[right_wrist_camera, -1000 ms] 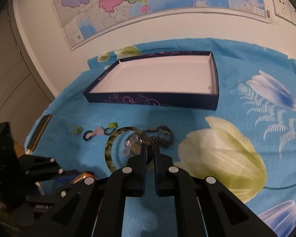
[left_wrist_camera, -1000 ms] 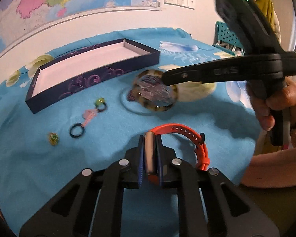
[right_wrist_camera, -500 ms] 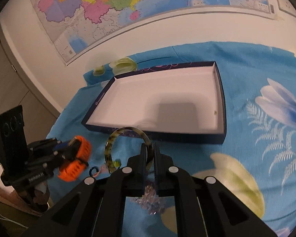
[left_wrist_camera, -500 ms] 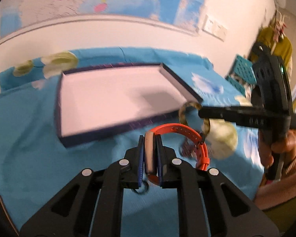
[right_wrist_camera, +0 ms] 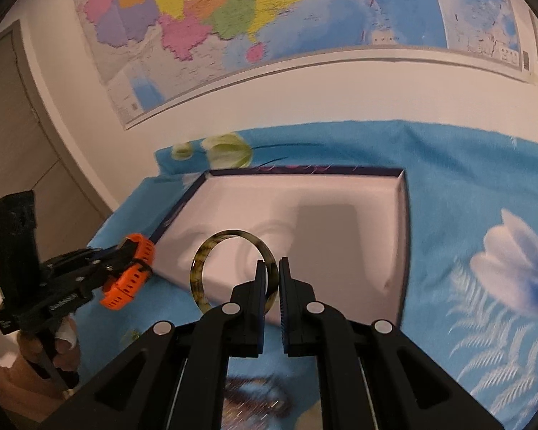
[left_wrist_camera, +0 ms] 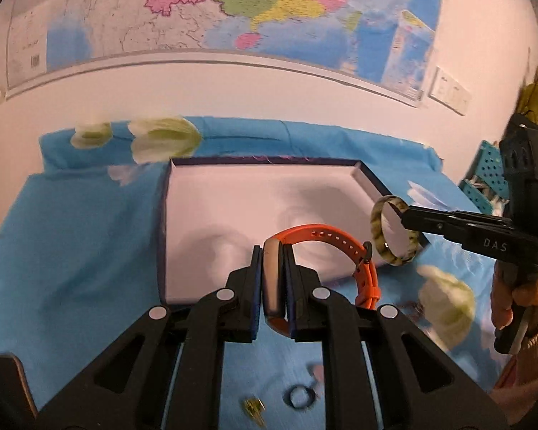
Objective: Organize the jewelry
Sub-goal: 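Carry both into the white tray and open both grippers to release them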
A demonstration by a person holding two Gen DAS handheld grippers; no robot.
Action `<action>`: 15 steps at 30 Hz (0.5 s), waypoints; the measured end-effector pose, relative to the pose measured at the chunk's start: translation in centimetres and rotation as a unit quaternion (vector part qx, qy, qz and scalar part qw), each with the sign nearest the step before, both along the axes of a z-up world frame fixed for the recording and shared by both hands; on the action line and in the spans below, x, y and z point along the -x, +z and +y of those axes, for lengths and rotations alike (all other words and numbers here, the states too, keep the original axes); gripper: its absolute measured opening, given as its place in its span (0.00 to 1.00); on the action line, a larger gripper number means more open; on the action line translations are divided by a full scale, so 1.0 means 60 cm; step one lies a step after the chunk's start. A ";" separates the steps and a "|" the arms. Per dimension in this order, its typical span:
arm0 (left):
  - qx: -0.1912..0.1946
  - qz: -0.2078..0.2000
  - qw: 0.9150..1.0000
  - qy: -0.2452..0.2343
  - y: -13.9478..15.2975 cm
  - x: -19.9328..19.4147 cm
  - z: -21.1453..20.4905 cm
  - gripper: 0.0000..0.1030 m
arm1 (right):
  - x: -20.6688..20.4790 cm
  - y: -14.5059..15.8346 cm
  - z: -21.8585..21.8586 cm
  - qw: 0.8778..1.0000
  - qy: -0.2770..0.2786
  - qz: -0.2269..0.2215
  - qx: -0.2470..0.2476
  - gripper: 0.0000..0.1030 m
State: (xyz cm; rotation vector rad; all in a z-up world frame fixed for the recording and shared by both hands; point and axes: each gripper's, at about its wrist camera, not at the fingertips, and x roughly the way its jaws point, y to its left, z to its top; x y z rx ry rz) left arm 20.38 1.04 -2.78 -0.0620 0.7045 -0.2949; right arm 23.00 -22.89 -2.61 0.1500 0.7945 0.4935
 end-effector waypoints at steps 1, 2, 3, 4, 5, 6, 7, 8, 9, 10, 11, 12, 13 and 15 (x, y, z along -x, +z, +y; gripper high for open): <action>-0.004 0.000 1.000 0.000 0.004 -0.013 0.000 0.11 | -0.010 0.000 -0.002 1.000 -0.003 -0.001 0.001 0.05; -0.010 0.002 1.000 0.001 0.006 -0.026 -0.001 0.11 | -0.024 -0.001 -0.005 1.000 -0.010 -0.001 0.002 0.05; -0.016 0.004 1.000 0.003 0.007 -0.039 -0.003 0.11 | -0.036 -0.002 -0.007 1.000 -0.015 0.001 0.003 0.05; -0.020 0.005 1.000 0.003 0.009 -0.055 -0.003 0.11 | -0.050 -0.004 -0.010 1.000 -0.023 0.003 0.005 0.06; -0.021 0.007 1.000 0.003 0.010 -0.069 -0.003 0.11 | -0.058 -0.005 -0.012 1.000 -0.029 0.003 0.006 0.06; -0.024 0.008 1.000 0.003 0.010 -0.080 -0.004 0.11 | -0.070 -0.007 -0.013 0.999 -0.034 0.005 0.009 0.06; -0.029 0.009 1.000 0.002 0.010 -0.096 -0.005 0.11 | -0.080 -0.009 -0.015 0.999 -0.039 0.007 0.010 0.06; -0.033 0.010 0.999 0.003 0.009 -0.108 -0.006 0.11 | -0.096 -0.012 -0.018 0.999 -0.051 0.012 0.010 0.06; -0.036 0.014 0.999 0.001 0.008 -0.125 -0.008 0.11 | -0.103 -0.013 -0.018 0.998 -0.052 0.015 0.009 0.06; -0.037 0.016 0.999 0.000 0.007 -0.134 -0.010 0.11 | -0.112 -0.015 -0.018 0.998 -0.056 0.017 0.008 0.06; -0.039 0.019 0.999 0.001 0.005 -0.146 -0.011 0.11 | -0.124 -0.017 -0.019 0.998 -0.065 0.019 0.010 0.06; -0.043 0.024 0.999 0.004 0.003 -0.161 -0.013 0.11 | -0.131 -0.018 -0.018 0.997 -0.067 0.021 0.010 0.06; -0.042 0.029 0.999 0.004 0.000 -0.172 -0.014 0.11 | -0.137 -0.019 -0.018 0.997 -0.068 0.023 0.010 0.06; -0.040 0.040 0.998 0.009 -0.004 -0.191 -0.016 0.11 | -0.151 -0.023 -0.017 0.997 -0.073 0.029 0.013 0.06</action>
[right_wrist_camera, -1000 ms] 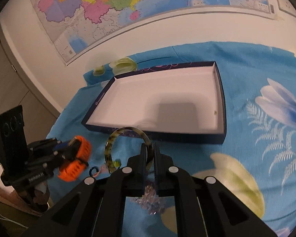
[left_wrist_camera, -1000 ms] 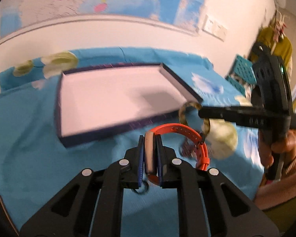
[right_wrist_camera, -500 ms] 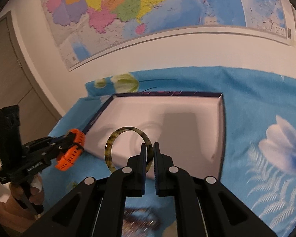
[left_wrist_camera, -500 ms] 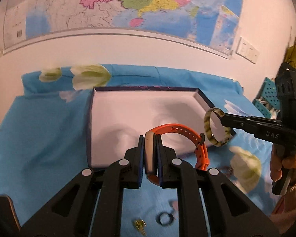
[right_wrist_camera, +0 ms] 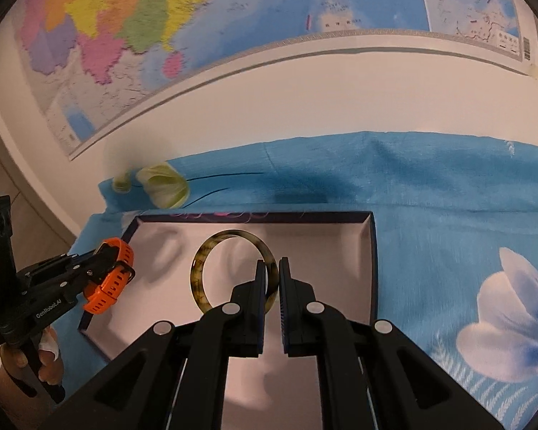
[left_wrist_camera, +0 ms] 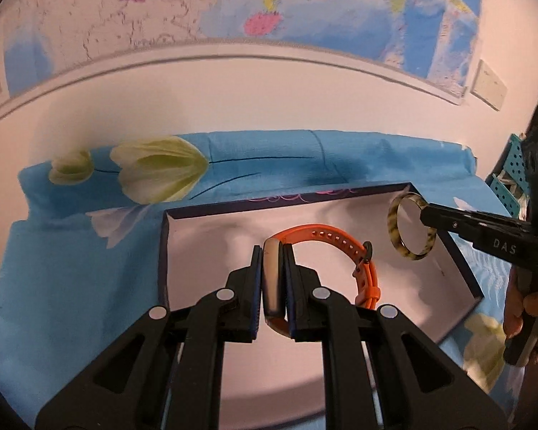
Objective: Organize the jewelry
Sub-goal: 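Carry both into the white tray and open both grippers to release them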
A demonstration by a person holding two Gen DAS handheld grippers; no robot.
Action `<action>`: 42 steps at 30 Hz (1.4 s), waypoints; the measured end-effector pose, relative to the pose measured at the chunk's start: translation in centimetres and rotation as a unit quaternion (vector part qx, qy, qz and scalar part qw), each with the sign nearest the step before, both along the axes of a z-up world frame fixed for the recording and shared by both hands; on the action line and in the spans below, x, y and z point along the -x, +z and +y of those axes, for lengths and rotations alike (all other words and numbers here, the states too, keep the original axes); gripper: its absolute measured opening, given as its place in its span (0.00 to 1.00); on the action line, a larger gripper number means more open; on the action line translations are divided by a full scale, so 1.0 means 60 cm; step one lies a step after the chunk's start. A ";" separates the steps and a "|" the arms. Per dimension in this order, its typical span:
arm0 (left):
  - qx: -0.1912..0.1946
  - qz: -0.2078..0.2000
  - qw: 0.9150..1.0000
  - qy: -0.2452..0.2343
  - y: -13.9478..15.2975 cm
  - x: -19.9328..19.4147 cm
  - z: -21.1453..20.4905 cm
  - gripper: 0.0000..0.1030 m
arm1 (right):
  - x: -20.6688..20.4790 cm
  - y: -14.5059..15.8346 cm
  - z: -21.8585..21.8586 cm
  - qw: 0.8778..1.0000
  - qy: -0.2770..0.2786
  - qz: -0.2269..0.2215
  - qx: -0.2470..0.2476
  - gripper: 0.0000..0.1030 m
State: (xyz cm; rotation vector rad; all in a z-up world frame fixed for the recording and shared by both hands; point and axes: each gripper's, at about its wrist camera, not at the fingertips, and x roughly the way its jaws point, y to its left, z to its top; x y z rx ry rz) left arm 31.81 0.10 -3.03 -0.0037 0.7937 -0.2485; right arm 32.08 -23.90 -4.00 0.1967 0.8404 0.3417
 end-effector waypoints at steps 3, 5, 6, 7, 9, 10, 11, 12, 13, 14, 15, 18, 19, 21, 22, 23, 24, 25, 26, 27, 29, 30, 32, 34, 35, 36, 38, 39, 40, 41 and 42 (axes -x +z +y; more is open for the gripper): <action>0.001 -0.002 1.000 0.007 -0.004 -0.014 -0.001 0.11 | -0.014 -0.008 0.002 1.000 0.002 0.011 0.007 0.06; -0.004 -0.009 1.000 0.008 -0.007 -0.017 -0.002 0.11 | -0.021 -0.014 0.005 1.000 0.003 0.018 0.019 0.06; -0.010 -0.014 1.000 0.010 -0.007 -0.017 -0.003 0.11 | -0.025 -0.016 0.007 1.000 0.007 0.019 0.021 0.06; -0.013 -0.016 1.000 0.012 -0.009 -0.019 -0.004 0.11 | -0.028 -0.017 0.010 0.999 0.008 0.019 0.024 0.06; -0.018 -0.022 0.999 0.018 -0.010 -0.022 -0.002 0.11 | -0.036 -0.020 0.013 0.999 0.006 0.021 0.028 0.06; -0.022 -0.024 0.999 0.021 -0.011 -0.023 -0.002 0.11 | -0.039 -0.021 0.015 0.999 0.007 0.023 0.025 0.06; -0.025 -0.023 0.999 0.024 -0.012 -0.025 -0.002 0.11 | -0.042 -0.021 0.017 0.999 0.007 0.026 0.025 0.06; -0.025 -0.020 0.999 0.026 -0.014 -0.028 -0.003 0.11 | -0.044 -0.021 0.020 0.999 0.011 0.029 0.026 0.06; -0.027 -0.016 0.999 0.026 -0.017 -0.032 -0.004 0.11 | -0.045 -0.022 0.021 0.999 0.013 0.030 0.028 0.06; -0.032 -0.016 0.999 0.028 -0.018 -0.035 -0.005 0.11 | -0.046 -0.021 0.021 0.999 0.013 0.030 0.034 0.06; -0.037 -0.016 0.999 0.029 -0.019 -0.039 -0.007 0.11 | -0.049 -0.021 0.022 0.999 0.014 0.034 0.036 0.06; -0.037 -0.008 0.999 0.029 -0.023 -0.047 -0.011 0.11 | -0.056 -0.027 0.021 0.998 0.011 0.043 0.039 0.06; -0.040 -0.006 0.999 0.029 -0.025 -0.051 -0.013 0.11 | -0.058 -0.028 0.021 0.998 0.010 0.046 0.042 0.06; -0.042 -0.003 0.999 0.025 -0.029 -0.058 -0.016 0.11 | -0.065 -0.032 0.023 0.998 0.008 0.052 0.046 0.06; -0.047 -0.001 0.999 0.024 -0.032 -0.063 -0.019 0.11 | -0.068 -0.033 0.023 0.997 0.007 0.054 0.048 0.06; -0.050 0.003 0.998 0.025 -0.035 -0.068 -0.021 0.11 | -0.073 -0.036 0.022 0.997 0.005 0.057 0.051 0.06; -0.053 0.006 0.998 0.026 -0.038 -0.074 -0.021 0.11 | -0.077 -0.038 0.023 0.997 0.004 0.062 0.052 0.06; -0.058 0.011 0.998 0.028 -0.042 -0.080 -0.022 0.11 | -0.081 -0.040 0.023 0.996 0.003 0.065 0.054 0.06; -0.059 0.016 0.998 0.028 -0.043 -0.085 -0.023 0.11 | -0.084 -0.042 0.024 0.996 0.000 0.067 0.057 0.06; -0.060 0.020 0.998 0.028 -0.044 -0.088 -0.024 0.11 | -0.087 -0.043 0.024 0.996 0.000 0.070 0.060 0.05; -0.065 0.028 0.997 0.029 -0.045 -0.097 -0.027 0.11 | -0.091 -0.046 0.025 0.995 -0.002 0.076 0.060 0.06; -0.066 0.034 0.997 0.027 -0.047 -0.103 -0.028 0.11 | -0.091 -0.046 0.026 0.995 -0.004 0.074 0.062 0.06; -0.067 0.053 0.996 0.023 -0.055 -0.116 -0.033 0.11 | -0.093 -0.046 0.026 0.995 -0.007 0.076 0.061 0.08; -0.069 0.073 0.995 0.022 -0.066 -0.128 -0.036 0.11 | -0.093 -0.044 0.027 0.996 -0.015 0.072 0.059 0.11; -0.066 0.081 0.994 0.019 -0.069 -0.132 -0.037 0.12 | -0.088 -0.040 0.027 0.996 -0.014 0.067 0.056 0.11; -0.063 0.087 0.994 0.016 -0.070 -0.134 -0.037 0.15 | -0.084 -0.036 0.027 0.997 -0.012 0.062 0.051 0.12; -0.054 0.081 0.995 0.022 -0.065 -0.132 -0.031 0.18 | -0.070 -0.028 0.026 0.998 -0.009 0.050 0.043 0.18; -0.052 0.077 0.995 0.024 -0.062 -0.130 -0.029 0.22 | -0.062 -0.023 0.024 0.998 -0.009 0.044 0.039 0.21; -0.045 0.074 0.996 0.026 -0.058 -0.127 -0.024 0.24 | -0.056 -0.019 0.021 0.999 -0.010 0.040 0.035 0.23; -0.038 0.071 0.996 0.026 -0.056 -0.126 -0.018 0.26 | -0.047 -0.014 0.018 0.999 -0.009 0.033 0.026 0.23; -0.033 0.066 0.997 0.029 -0.052 -0.124 -0.014 0.26 | -0.039 -0.009 0.014 0.999 -0.008 0.028 0.020 0.23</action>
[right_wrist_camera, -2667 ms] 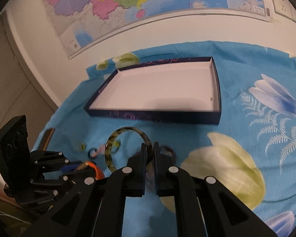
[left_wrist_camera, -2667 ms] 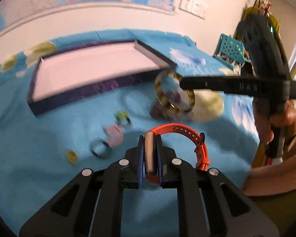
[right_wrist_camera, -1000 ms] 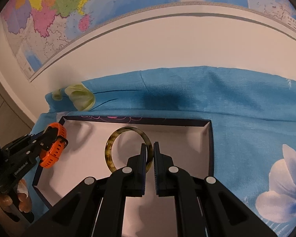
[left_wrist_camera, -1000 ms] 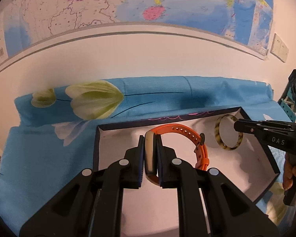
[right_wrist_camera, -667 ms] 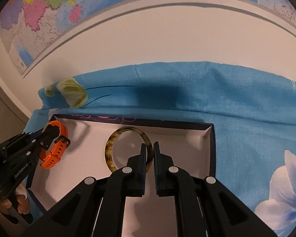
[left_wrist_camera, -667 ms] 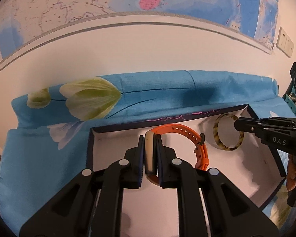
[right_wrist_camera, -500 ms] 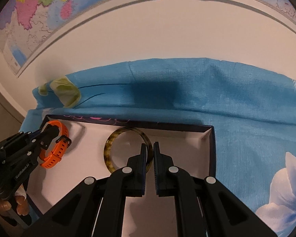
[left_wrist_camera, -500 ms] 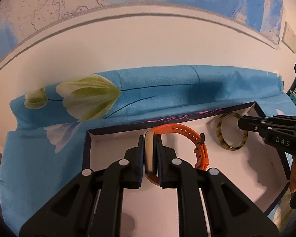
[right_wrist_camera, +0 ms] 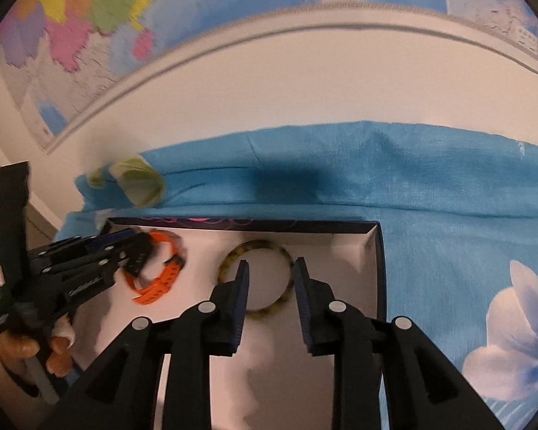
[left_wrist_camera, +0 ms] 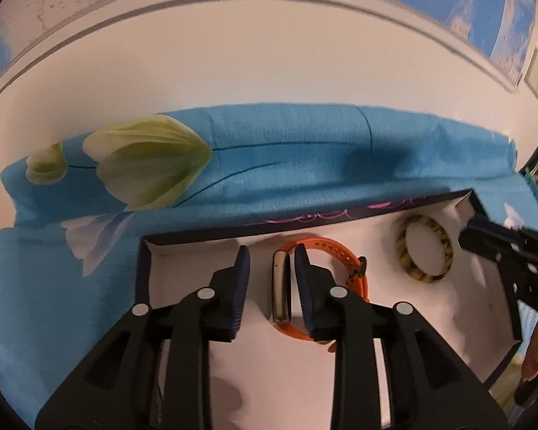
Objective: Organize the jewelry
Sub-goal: 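Carry both into the white tray and open both grippers to release them, then withdraw both tools from the tray toward the remaining jewelry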
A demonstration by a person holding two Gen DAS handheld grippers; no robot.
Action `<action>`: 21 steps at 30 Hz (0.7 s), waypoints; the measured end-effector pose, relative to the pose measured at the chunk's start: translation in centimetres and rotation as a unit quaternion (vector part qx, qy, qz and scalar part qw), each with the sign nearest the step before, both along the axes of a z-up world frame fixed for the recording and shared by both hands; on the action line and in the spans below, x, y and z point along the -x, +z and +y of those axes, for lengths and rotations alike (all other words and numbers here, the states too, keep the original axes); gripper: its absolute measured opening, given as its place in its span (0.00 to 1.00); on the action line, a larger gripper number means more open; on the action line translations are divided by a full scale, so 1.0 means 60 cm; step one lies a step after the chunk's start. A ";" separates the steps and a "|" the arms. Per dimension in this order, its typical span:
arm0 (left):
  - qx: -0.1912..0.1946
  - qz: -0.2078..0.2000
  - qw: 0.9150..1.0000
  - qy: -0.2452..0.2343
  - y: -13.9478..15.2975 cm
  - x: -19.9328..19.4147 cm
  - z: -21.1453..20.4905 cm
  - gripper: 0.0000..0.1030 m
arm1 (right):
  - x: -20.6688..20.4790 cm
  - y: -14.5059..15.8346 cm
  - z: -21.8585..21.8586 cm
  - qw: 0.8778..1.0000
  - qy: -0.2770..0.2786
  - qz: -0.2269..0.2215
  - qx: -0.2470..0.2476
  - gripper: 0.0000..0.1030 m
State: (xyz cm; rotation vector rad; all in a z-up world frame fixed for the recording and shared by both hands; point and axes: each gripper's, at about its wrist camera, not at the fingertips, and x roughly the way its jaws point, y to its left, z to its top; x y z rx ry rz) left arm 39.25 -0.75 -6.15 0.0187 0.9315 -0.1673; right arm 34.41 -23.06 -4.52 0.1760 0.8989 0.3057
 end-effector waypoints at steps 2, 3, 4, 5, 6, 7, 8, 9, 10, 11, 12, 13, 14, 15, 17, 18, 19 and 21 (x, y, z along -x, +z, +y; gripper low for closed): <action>0.009 -0.013 1.000 0.006 0.010 0.007 0.007 0.27 | 0.014 0.010 -0.005 1.000 -0.001 -0.009 -0.011 0.25; 0.013 -0.017 1.000 0.004 0.015 0.010 0.009 0.27 | 0.019 0.015 -0.007 1.000 0.000 -0.013 -0.014 0.25; 0.016 -0.023 1.000 0.001 0.020 0.013 0.009 0.28 | 0.024 0.019 -0.007 1.000 0.001 -0.017 -0.017 0.25; 0.017 -0.031 0.999 -0.001 0.025 0.016 0.009 0.28 | 0.033 0.025 -0.006 0.999 0.005 -0.026 -0.021 0.25; 0.019 -0.040 0.999 -0.003 0.030 0.020 0.010 0.30 | 0.035 0.027 0.000 0.999 0.006 -0.030 -0.023 0.26; 0.020 -0.049 0.999 -0.003 0.035 0.025 0.012 0.31 | 0.039 0.029 0.002 0.999 0.006 -0.035 -0.026 0.26; 0.022 -0.053 0.998 -0.005 0.039 0.027 0.013 0.32 | 0.044 0.032 0.004 0.999 0.007 -0.039 -0.025 0.26; 0.024 -0.057 0.998 -0.006 0.045 0.030 0.011 0.32 | 0.049 0.032 0.007 0.999 0.008 -0.043 -0.023 0.26; 0.025 -0.068 0.997 -0.005 0.053 0.037 0.013 0.33 | 0.053 0.032 0.009 0.999 0.007 -0.049 -0.022 0.28; 0.025 -0.078 0.997 -0.005 0.057 0.042 0.013 0.36 | 0.062 0.033 0.010 0.998 0.007 -0.055 -0.023 0.29; 0.028 -0.085 0.996 -0.005 0.060 0.048 0.016 0.40 | 0.069 0.032 0.008 0.998 0.007 -0.059 -0.024 0.29; 0.034 -0.095 0.995 -0.007 0.066 0.058 0.020 0.42 | 0.077 0.031 0.008 0.998 0.010 -0.063 -0.025 0.30; 0.037 -0.107 0.994 -0.007 0.072 0.069 0.023 0.47 | 0.088 0.031 0.011 0.997 0.018 -0.067 -0.025 0.31; 0.038 -0.114 0.993 -0.007 0.078 0.076 0.027 0.51 | 0.100 0.030 0.015 0.997 0.022 -0.072 -0.018 0.33; 0.045 -0.134 0.990 -0.005 0.092 0.107 0.036 0.57 | 0.123 0.032 0.021 0.996 0.033 -0.083 -0.007 0.36; 0.049 -0.145 0.988 -0.008 0.100 0.131 0.039 0.61 | 0.134 0.034 0.025 0.995 0.041 -0.088 -0.006 0.37; 0.049 -0.155 0.987 -0.012 0.105 0.151 0.042 0.62 | 0.151 0.036 0.028 0.994 0.055 -0.095 -0.006 0.40; 0.040 -0.176 0.983 -0.016 0.114 0.198 0.044 0.68 | 0.174 0.037 0.034 0.992 0.071 -0.104 0.004 0.41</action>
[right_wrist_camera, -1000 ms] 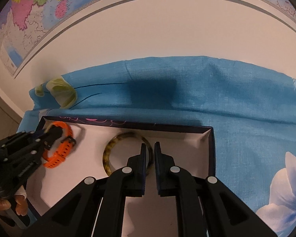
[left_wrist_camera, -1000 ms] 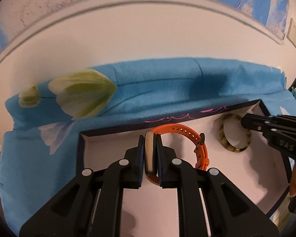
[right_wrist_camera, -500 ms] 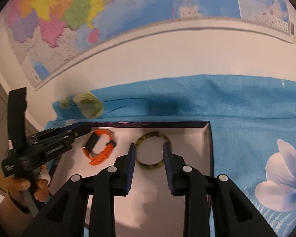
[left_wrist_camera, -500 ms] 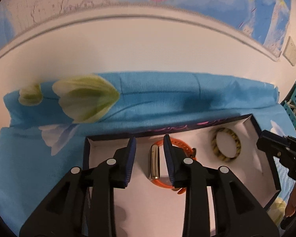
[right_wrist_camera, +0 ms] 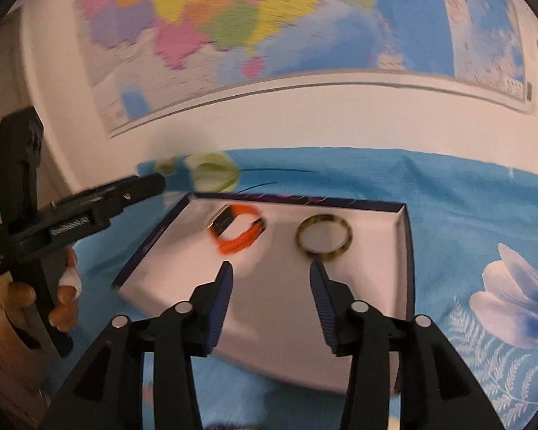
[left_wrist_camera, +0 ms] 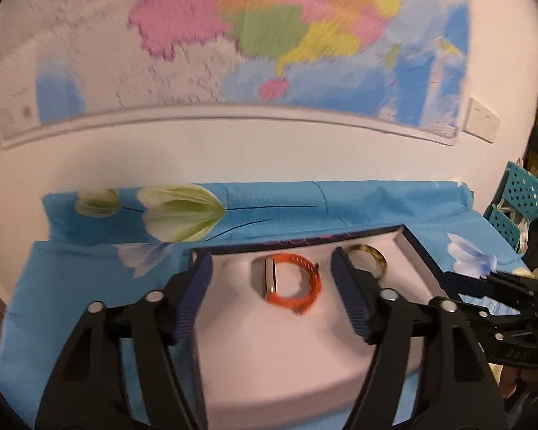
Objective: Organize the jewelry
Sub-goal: 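Withdraw both tools from the tray toward the remaining jewelry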
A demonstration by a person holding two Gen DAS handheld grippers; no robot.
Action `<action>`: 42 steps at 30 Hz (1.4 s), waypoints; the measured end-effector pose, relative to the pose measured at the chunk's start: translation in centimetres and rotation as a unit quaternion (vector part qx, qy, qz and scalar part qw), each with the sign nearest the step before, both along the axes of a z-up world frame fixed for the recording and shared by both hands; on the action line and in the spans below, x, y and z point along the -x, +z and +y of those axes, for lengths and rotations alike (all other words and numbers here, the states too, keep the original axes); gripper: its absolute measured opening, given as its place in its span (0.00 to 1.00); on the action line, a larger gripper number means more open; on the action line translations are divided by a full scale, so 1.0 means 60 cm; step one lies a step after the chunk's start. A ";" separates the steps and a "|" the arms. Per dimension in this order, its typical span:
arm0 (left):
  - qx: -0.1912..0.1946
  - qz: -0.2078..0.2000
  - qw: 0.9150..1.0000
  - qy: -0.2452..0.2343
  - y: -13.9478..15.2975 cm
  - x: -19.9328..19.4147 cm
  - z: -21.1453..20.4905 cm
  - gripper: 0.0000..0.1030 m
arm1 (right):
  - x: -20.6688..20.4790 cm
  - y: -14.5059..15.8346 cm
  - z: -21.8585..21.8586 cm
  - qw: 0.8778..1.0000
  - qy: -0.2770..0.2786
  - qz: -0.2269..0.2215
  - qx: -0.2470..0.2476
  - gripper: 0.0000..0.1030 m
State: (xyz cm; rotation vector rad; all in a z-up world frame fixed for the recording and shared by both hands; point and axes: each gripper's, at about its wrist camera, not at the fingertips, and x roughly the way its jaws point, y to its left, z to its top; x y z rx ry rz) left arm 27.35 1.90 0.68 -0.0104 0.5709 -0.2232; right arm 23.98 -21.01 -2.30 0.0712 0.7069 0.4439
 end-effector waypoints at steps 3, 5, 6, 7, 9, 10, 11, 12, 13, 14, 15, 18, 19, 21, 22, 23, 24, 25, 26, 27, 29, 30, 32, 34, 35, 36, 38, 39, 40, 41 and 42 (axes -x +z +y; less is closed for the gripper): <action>-0.004 -0.012 1.000 -0.003 -0.003 0.057 -0.001 0.70 | 0.042 0.000 -0.003 1.000 0.012 -0.009 0.001 0.41; -0.013 -0.015 1.000 -0.009 -0.010 0.094 -0.004 0.70 | 0.062 -0.005 -0.009 1.000 0.014 -0.009 0.003 0.42; -0.020 -0.019 1.000 -0.009 -0.013 0.111 -0.006 0.72 | 0.072 -0.011 -0.013 1.000 0.014 -0.005 0.004 0.42; -0.029 -0.021 0.999 -0.006 -0.019 0.127 -0.009 0.72 | 0.080 -0.015 -0.017 1.000 0.012 -0.002 0.003 0.42; -0.032 -0.015 0.999 -0.007 -0.030 0.147 -0.012 0.73 | 0.098 -0.028 -0.026 1.000 0.010 0.007 0.001 0.42; -0.030 -0.012 0.999 -0.007 -0.035 0.159 -0.011 0.73 | 0.109 -0.034 -0.030 1.000 0.012 0.011 0.001 0.41; -0.029 -0.010 0.999 -0.008 -0.039 0.168 -0.009 0.73 | 0.119 -0.038 -0.032 1.000 0.013 0.011 0.002 0.41; -0.031 -0.009 0.999 -0.008 -0.044 0.178 -0.009 0.73 | 0.130 -0.042 -0.035 1.000 0.015 0.014 0.003 0.39; -0.034 -0.007 0.999 -0.006 -0.051 0.189 -0.009 0.73 | 0.137 -0.045 -0.035 1.000 0.019 0.018 0.003 0.35; -0.034 -0.004 0.999 -0.005 -0.055 0.196 -0.009 0.73 | 0.150 -0.050 -0.034 0.999 0.029 0.023 0.005 0.33; -0.033 -0.001 0.999 -0.006 -0.059 0.202 -0.008 0.73 | 0.160 -0.053 -0.032 0.999 0.035 0.025 0.009 0.31; -0.034 0.009 0.999 -0.006 -0.072 0.220 -0.006 0.73 | 0.191 -0.066 -0.025 0.998 0.052 0.035 0.026 0.28; -0.035 0.013 0.999 -0.007 -0.076 0.227 -0.004 0.73 | 0.195 -0.069 -0.025 0.998 0.053 0.038 0.026 0.28; -0.035 0.017 0.999 -0.001 -0.082 0.236 0.001 0.73 | 0.204 -0.079 -0.023 0.997 0.057 0.049 0.026 0.28; -0.035 0.021 0.999 0.000 -0.086 0.243 0.004 0.73 | 0.206 -0.084 -0.022 0.997 0.057 0.052 0.031 0.28; -0.036 0.023 0.999 0.003 -0.089 0.248 0.007 0.73 | 0.207 -0.089 -0.020 0.996 0.058 0.055 0.035 0.28; -0.037 0.024 0.999 0.005 -0.090 0.252 0.008 0.73 | 0.207 -0.091 -0.020 0.996 0.056 0.057 0.034 0.28; -0.037 0.026 0.999 0.007 -0.092 0.257 0.011 0.73 | 0.203 -0.093 -0.022 0.997 0.050 0.057 0.030 0.31; -0.038 0.027 0.999 0.008 -0.093 0.261 0.013 0.73 | 0.201 -0.094 -0.024 0.997 0.048 0.057 0.028 0.32; -0.040 0.026 0.999 0.010 -0.094 0.266 0.016 0.73 | 0.197 -0.095 -0.025 0.997 0.047 0.058 0.026 0.33; -0.042 0.027 0.999 0.009 -0.096 0.270 0.020 0.73 | 0.193 -0.096 -0.024 0.997 0.049 0.059 0.021 0.34; -0.043 0.028 0.999 0.008 -0.098 0.272 0.021 0.73 | 0.190 -0.097 -0.023 0.997 0.049 0.061 0.022 0.34; -0.043 0.033 0.999 0.002 -0.101 0.272 0.022 0.73 | 0.188 -0.098 -0.021 0.997 0.050 0.060 0.025 0.33; -0.047 0.034 0.998 -0.003 -0.105 0.273 0.020 0.73 | 0.188 -0.098 -0.021 0.997 0.053 0.059 0.026 0.25; -0.049 0.037 0.998 -0.007 -0.109 0.273 0.018 0.73 | 0.188 -0.096 -0.020 0.997 0.053 0.058 0.027 0.24; -0.049 0.040 0.998 -0.010 -0.111 0.272 0.016 0.73 | 0.189 -0.095 -0.020 0.997 0.054 0.056 0.028 0.23; -0.049 0.045 0.998 -0.015 -0.117 0.270 0.014 0.72 | 0.194 -0.091 -0.020 0.997 0.060 0.051 0.027 0.05; -0.048 0.047 0.998 -0.019 -0.118 0.268 0.013 0.72 | 0.195 -0.088 -0.020 0.996 0.061 0.051 0.026 0.00; -0.049 0.048 0.997 -0.021 -0.119 0.268 0.012 0.72 | 0.197 -0.087 -0.020 0.996 0.061 0.052 0.028 0.00; -0.050 0.047 0.997 -0.024 -0.119 0.269 0.009 0.72 | 0.196 -0.087 -0.020 0.996 0.062 0.054 0.033 0.00; -0.050 0.045 0.997 -0.030 -0.119 0.269 0.008 0.72 | 0.196 -0.087 -0.021 0.996 0.061 0.054 0.034 0.00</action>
